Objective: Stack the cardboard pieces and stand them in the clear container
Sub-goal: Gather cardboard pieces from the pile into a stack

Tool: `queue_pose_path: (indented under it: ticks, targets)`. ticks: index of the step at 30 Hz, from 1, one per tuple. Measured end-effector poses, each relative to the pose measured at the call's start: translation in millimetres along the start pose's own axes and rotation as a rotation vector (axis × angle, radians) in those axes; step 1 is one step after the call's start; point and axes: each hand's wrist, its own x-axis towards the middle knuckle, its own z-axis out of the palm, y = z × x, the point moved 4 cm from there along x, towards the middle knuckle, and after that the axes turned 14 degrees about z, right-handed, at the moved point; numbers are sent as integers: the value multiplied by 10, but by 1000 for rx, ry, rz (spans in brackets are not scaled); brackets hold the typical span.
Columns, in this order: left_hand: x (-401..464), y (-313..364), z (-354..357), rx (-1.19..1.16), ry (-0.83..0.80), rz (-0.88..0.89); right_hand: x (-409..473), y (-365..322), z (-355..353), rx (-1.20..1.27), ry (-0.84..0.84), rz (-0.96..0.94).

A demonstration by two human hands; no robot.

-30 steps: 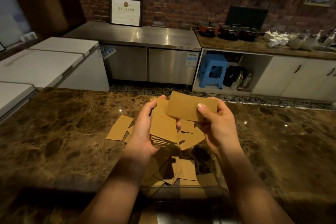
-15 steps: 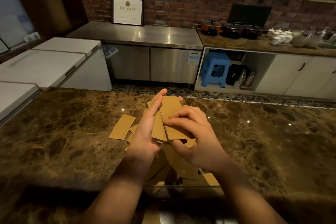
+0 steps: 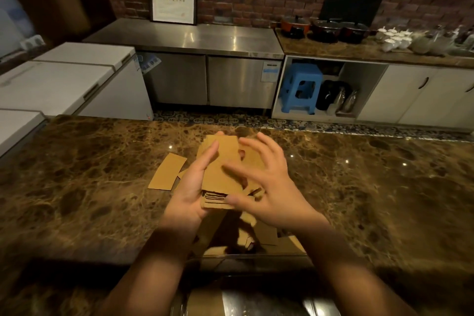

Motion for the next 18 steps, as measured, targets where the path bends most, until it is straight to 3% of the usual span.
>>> queue_pose_path:
  ticks: [2, 4, 7, 18]
  targets:
    - [110, 39, -26, -114, 59, -20, 154, 349, -50, 94, 15, 283]
    - [168, 114, -103, -134, 88, 4, 320, 820, -91, 29, 2, 652]
    - [210, 178, -241, -121, 112, 31, 431, 1318, 20, -101, -218, 976]
    - [433, 76, -325, -126, 172, 76, 1001, 1145, 680, -99, -155, 979]
